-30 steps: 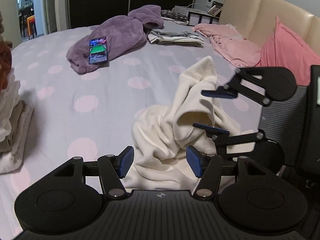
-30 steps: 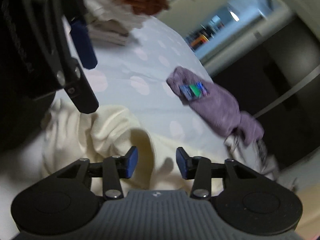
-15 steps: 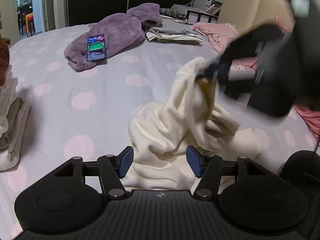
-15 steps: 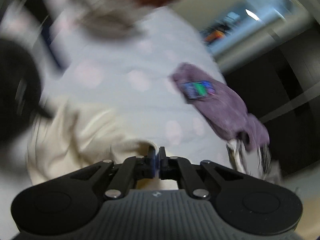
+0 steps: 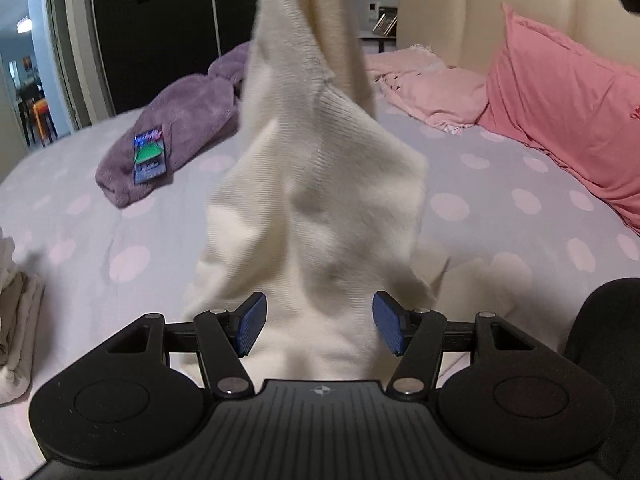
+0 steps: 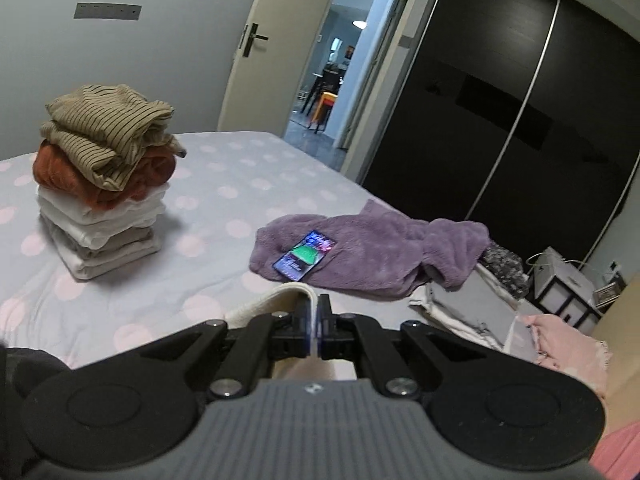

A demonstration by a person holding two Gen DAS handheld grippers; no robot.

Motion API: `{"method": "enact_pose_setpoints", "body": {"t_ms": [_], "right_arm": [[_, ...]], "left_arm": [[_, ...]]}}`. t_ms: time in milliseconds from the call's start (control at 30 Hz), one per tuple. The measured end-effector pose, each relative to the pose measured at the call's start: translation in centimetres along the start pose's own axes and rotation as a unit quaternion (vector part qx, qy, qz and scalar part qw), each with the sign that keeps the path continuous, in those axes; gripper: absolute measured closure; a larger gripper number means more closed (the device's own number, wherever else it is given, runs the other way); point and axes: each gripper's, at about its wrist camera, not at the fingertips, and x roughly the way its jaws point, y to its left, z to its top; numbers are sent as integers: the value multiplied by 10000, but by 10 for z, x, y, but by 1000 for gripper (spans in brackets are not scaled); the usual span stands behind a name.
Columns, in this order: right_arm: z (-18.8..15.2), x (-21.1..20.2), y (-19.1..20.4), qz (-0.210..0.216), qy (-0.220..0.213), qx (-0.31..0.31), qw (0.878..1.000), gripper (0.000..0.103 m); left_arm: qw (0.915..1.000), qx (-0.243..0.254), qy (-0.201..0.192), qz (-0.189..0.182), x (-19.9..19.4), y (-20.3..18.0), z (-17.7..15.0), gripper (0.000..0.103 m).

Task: Fold clothes
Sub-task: 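Raise the sweater with both grippers, holding it spread between them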

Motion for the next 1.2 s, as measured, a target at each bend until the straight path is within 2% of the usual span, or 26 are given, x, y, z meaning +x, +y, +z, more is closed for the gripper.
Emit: {"method": "enact_pose_setpoints", "body": {"t_ms": [167,233,300,533,567,600,633,667,700,733,767,833,967,1067,1200], "right_arm": [[3,-1,-2,-40,25,119,9999,100],[4,-3,-4,-16,2,211,9998,100],[6,-7,-6,14,-34,295,9996,100],[13,-26,-13,-27,-166,437,9989,100],[13,-29,-16,-53,-179,451,9988,100],[13,-31,-19,-76,-188,475,9987,100],[12,-34,-22,-106,-196,512,9984,100],[11,-37,-26,-138,-199,557,9982,100],[9,-40,-31,-165,-206,617,9977,100],[7,-44,-35,-184,-213,686,9972,100],[5,-46,-40,-200,-216,745,9968,100],[0,-51,-48,-220,-203,859,9959,100],[-12,-60,-61,-364,-139,998,9942,100],[-21,-72,-71,-469,-133,1113,9926,100],[-28,-97,-86,-641,-241,1273,9895,100]], "left_arm": [[9999,36,-134,1,-11,-32,-12,45],[9991,270,-236,210,-8,-44,-18,43],[9949,607,-294,744,0,-55,-22,41],[9915,684,-169,1090,23,-67,-17,42],[9918,634,-200,1093,21,-66,-17,47],[9920,578,-232,1095,20,-64,-16,58],[9928,461,-272,1073,16,-61,-15,65],[9937,320,-291,1029,13,-55,-14,78],[9945,177,-307,983,11,-48,-13,85],[9953,33,-320,910,8,-42,-13,87],[9965,-78,-299,782,6,-35,-12,96],[9981,-344,-191,477,7,-19,-9,98],[9960,-784,-313,299,-5,13,1,99],[9914,-1059,-697,328,-32,43,19,99],[9835,-1063,-1326,615,-82,82,61,99]]}}
